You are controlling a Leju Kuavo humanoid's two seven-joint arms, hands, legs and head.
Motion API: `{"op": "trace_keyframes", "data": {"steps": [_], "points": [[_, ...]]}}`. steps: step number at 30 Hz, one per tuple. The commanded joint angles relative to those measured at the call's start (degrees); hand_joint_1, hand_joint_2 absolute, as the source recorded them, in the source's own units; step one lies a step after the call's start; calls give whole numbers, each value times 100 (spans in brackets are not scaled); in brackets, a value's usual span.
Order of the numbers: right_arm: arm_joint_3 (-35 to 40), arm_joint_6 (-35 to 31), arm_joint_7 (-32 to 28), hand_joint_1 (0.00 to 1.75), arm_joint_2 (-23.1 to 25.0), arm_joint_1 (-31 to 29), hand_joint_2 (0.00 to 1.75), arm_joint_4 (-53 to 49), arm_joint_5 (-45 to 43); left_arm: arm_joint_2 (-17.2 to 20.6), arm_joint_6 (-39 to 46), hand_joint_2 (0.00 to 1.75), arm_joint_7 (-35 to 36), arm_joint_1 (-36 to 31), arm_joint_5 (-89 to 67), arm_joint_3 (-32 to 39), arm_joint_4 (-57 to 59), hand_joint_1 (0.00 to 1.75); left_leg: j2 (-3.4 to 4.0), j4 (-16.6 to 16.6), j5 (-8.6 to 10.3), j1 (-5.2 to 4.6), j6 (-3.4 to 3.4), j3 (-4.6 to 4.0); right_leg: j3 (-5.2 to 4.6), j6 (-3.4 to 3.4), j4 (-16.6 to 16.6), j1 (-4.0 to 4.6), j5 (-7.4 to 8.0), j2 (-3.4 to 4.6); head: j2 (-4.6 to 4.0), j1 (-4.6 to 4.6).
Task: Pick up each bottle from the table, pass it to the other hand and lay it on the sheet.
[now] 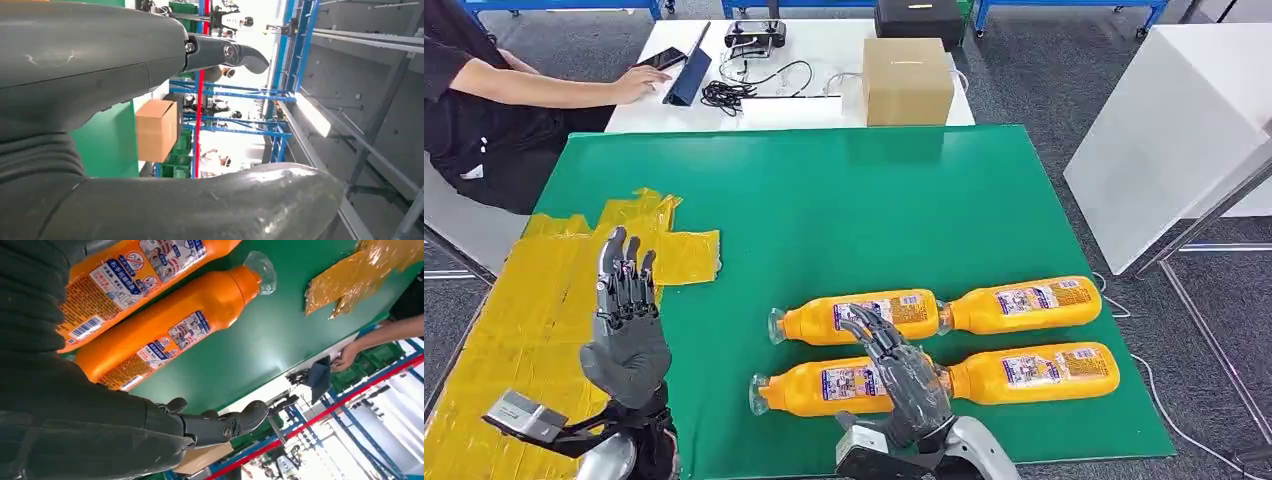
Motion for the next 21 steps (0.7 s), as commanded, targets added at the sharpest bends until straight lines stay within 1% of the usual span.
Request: {"op": "trace_keyframes", "data": {"steps": [1, 3, 7, 11, 16, 17, 18, 20, 21], "points": [[130, 30, 27, 0, -95, -195, 175, 268, -9, -13, -10, 0, 31, -99, 5, 98, 303, 0, 9, -7, -3, 4, -7, 14, 14, -2, -10, 3, 1, 7, 0, 0], [130, 30, 27, 0, -95, -195, 175, 268, -9, -13, -10, 0, 31, -99, 5, 98, 303, 0, 11, -7, -4, 5, -8, 18, 18, -2, -12, 5, 0, 7, 0, 0], [229, 333, 334, 0, -292, -193, 175, 225, -28, -49, -8, 0, 74, -125, 4, 164, 345, 0, 5, -6, -2, 2, -4, 11, 11, -2, -7, 2, 0, 3, 0, 0], [207, 387, 807, 0, -395, -138, 175, 278, 312, -64, -19, 0, 134, -113, -9, 212, 316, 0, 5, -8, -3, 4, -7, 18, 20, -2, -12, 4, 0, 2, 0, 0], [214, 487, 1306, 0, -394, -270, 175, 548, 719, -93, -39, 0, 224, -117, -25, 250, 301, 0, 7, -7, -2, 5, -6, 15, 15, -2, -11, 5, 1, 5, 0, 0], [605, 1719, 2045, 0, -586, -694, 175, 873, 724, -73, -105, 0, 313, -252, 59, 199, 327, 0, 10, -8, -3, 6, -8, 19, 20, -3, -14, 6, 1, 7, 0, 0], [618, 1663, 1923, 0, -509, -877, 175, 1309, 598, -82, -61, 0, 416, -366, 58, 172, 341, 0, 10, -7, -2, 4, -7, 15, 15, -2, -11, 4, 2, 7, 0, 0], [694, 1669, 1896, 0, -498, -1023, 175, 1569, 600, -93, -27, 0, 498, -441, 112, 160, 335, 0, 24, -8, 0, 8, -7, 16, 14, -2, -14, 7, 10, 21, 0, 0], [701, 1650, 1864, 0, -559, -996, 175, 1607, 592, -83, -18, 0, 508, -422, 133, 166, 363, 0, 21, -8, 1, 7, -6, 16, 14, -2, -13, 7, 9, 17, 0, -2]]}}
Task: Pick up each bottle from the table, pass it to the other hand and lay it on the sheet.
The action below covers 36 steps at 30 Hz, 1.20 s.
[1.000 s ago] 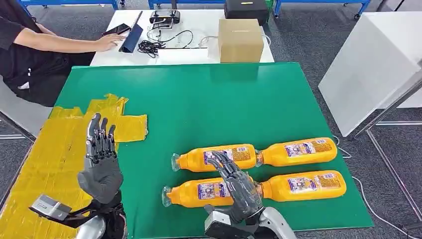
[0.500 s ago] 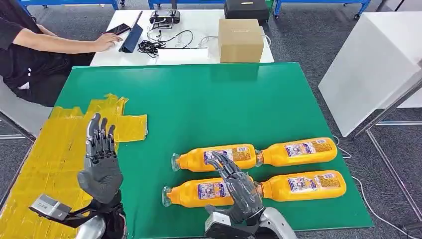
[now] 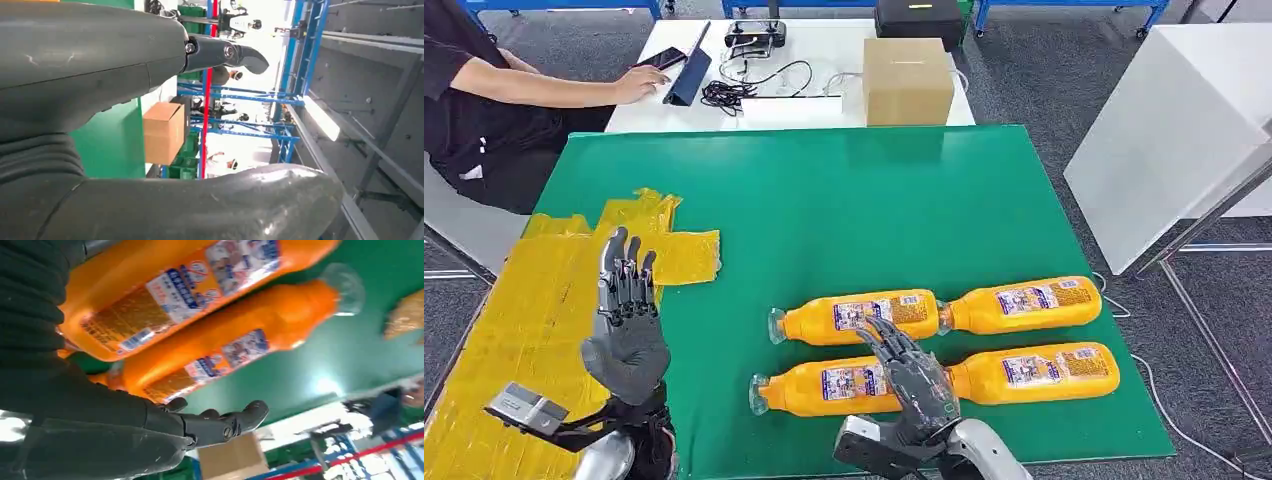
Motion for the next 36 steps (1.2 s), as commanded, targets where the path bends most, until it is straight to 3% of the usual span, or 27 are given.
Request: {"op": "trace_keyframes", "data": {"steps": [1, 17, 18, 19, 28, 34, 36], "points": [[594, 871, 455, 0, -280, -887, 175, 1467, -87, -32, -7, 0, 260, -403, 157, 69, 328, 0, 21, -9, 3, 9, -8, 17, 13, -3, -15, 9, 11, 18, 0, -2], [1070, 1573, 666, 5, -549, -1181, 175, 1687, -456, 53, 41, 0, 326, -530, 292, -11, 412, 0, -3, -8, 6, 4, -3, 30, 27, 0, -15, 4, 7, -6, 0, 0], [1089, 1606, 630, 145, -595, -1195, 175, 1669, -546, 55, 44, 0, 327, -541, 309, -21, 438, 0, -6, -5, 5, 5, -1, 33, 31, 1, -12, 4, 5, -9, 0, 0], [1103, 1619, 626, 173, -632, -1205, 175, 1663, -575, 56, 47, 0, 327, -546, 316, -31, 447, 0, -6, -11, 10, 10, -6, 34, 36, -1, -24, 9, 12, -11, 0, -2], [1167, 1658, 668, 175, -782, -1259, 175, 1566, -886, 75, 126, 0, 356, -586, 408, -80, 519, 0, -12, -8, 3, 5, -2, 66, 11, 0, -19, 4, 5, -14, 0, -2], [395, 667, 490, 175, -522, -676, 175, 1078, -1480, 35, 96, 0, 555, -457, 785, 77, 553, 0, -16, -13, 0, 8, -7, 67, 32, -2, -28, 7, 2, -20, 0, 0], [351, 673, 493, 175, -610, -537, 175, 916, -1478, 52, 54, 0, 531, -405, 815, 115, 627, 0, -18, -12, -2, 5, -4, 69, 60, -1, -25, 3, -2, -20, 0, -2]]}}
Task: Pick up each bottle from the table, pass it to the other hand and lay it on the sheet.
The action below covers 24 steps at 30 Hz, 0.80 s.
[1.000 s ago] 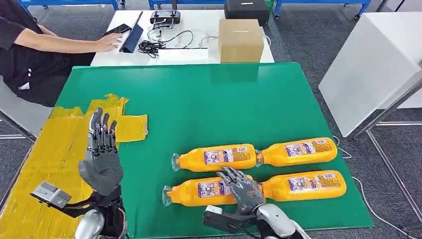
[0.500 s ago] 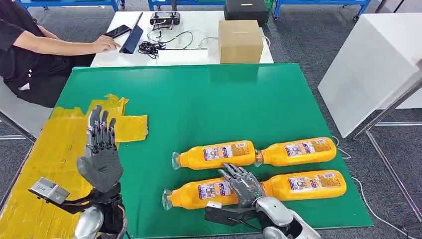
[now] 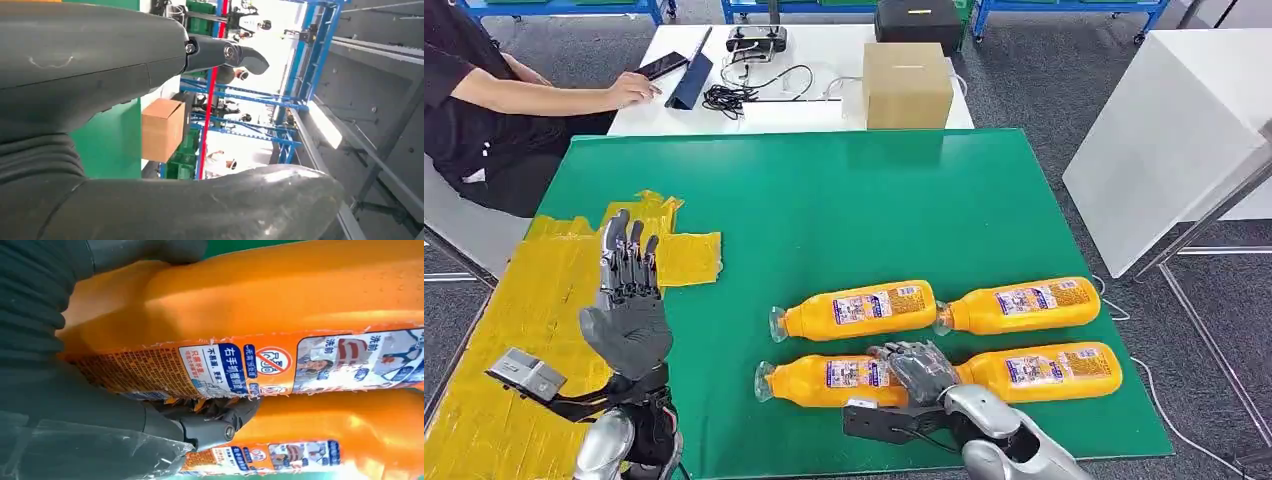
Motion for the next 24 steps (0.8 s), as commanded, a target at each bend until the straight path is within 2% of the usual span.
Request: {"op": "trace_keyframes", "data": {"steps": [1, 5, 6, 9, 13, 20, 21, 22, 24], "points": [[-569, -614, -129, 175, 37, 764, 175, -183, -460, 81, -60, 0, 188, -39, 310, 115, 454, 0, -14, -12, 0, 5, -9, 8, 24, -4, -16, 5, -3, -17, 0, 0], [-589, -621, -130, 175, 37, 770, 175, -163, -461, 76, -75, 0, 181, -38, 312, 123, 467, 0, -1, -10, 1, 3, -8, -4, 11, -3, -10, 3, 0, -5, 0, -2], [-927, -1121, -578, 175, 349, 942, 175, -289, -841, 15, -191, 0, 416, -7, 701, 188, 400, 0, -3, -8, 0, 3, -7, -5, 11, -3, -9, 3, 0, -6, 0, -2], [-1420, -1935, -1666, 175, 810, 1544, 175, -1079, -1411, 47, -467, 0, 721, 258, 1347, 345, 418, 0, -5, -7, -1, 4, -7, -6, 9, -4, -7, 4, -2, -6, 0, 0], [-1374, -1952, -1619, 175, 824, 1597, 175, -1241, -1395, 77, -525, 0, 696, 333, 1395, 375, 424, 0, 15, -8, -8, 4, -13, -17, -4, -7, -1, 5, -4, 13, 0, -2], [-1390, -1960, -1641, 175, 803, 1561, 175, -1148, -1383, 54, -512, 0, 705, 301, 1389, 371, 416, 0, 4, -7, -1, 3, -5, -43, -27, -2, -2, 4, 0, 6, 0, 0], [-1546, -2102, -1989, 175, 981, 1652, 175, -1222, -1729, 41, -529, 0, 767, 309, 1469, 381, 416, 0, 11, -7, -3, 4, -7, -40, -25, -2, -3, 5, 0, 11, 0, 0], [-1682, -2253, -2346, 175, 1159, 1784, 175, -1345, -2195, 68, -458, 175, 849, 355, 1478, 366, 413, 0, 12, -9, -3, 5, -9, -37, -20, -3, -6, 6, 0, 10, 0, 0], [-1668, -2665, -2613, 175, 1282, 1988, 175, -1673, -2365, 137, -509, 175, 1031, 433, 1671, 269, 430, 0, 2, -9, -2, 3, -12, -39, -22, -6, -3, 3, -4, 0, 0, 0]]}}
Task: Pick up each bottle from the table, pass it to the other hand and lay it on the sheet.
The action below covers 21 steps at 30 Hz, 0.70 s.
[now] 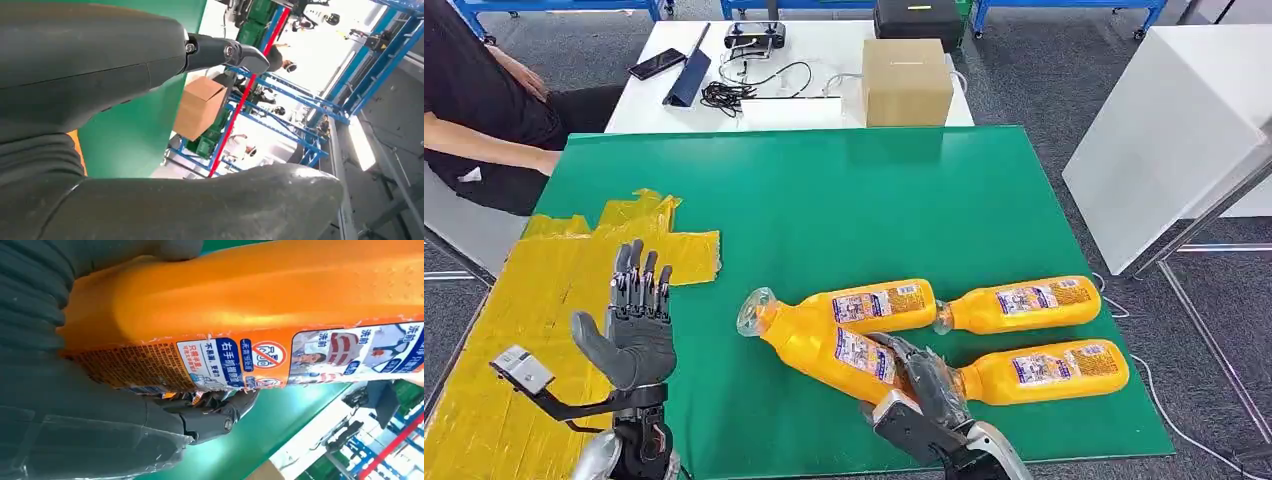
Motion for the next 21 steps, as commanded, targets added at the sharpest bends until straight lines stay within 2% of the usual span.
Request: {"op": "trace_keyframes", "data": {"steps": [1, 8, 17, 19, 21], "points": [[-427, -814, -1079, 175, 633, 470, 175, -610, -1058, 163, -89, 175, 419, 76, 397, -23, 288, 0, -1, -6, -4, 5, -12, 12, 13, -7, -6, 5, -5, -5, 0, 4], [-483, -1269, -1503, 175, 800, 393, 175, -447, -1360, 393, -815, 175, 838, 143, 1140, -450, 320, 0, 5, -8, -4, 5, -11, 15, 12, -5, -9, 4, -2, 3, 0, -2], [-526, -1187, -1468, 175, 862, 254, 175, -245, -1415, 449, -992, 175, 903, 107, 1184, -595, 378, 0, 5, -8, -3, 5, -11, 14, 11, -5, -9, 5, -1, 2, 0, 0], [-562, -963, -1482, 175, 1139, -139, 175, 224, -1374, 499, -1145, 175, 933, -36, 1157, -794, 550, 0, 2, -6, 0, 3, -6, 6, 3, -3, -7, 3, 1, 1, 0, 2], [-513, -920, -1445, 175, 1142, -183, 175, 265, -1360, 503, -1159, 175, 938, -39, 1159, -798, 565, 0, 6, -8, 1, 3, -5, 8, 5, -2, -7, 2, 3, 5, 0, 2]]}}
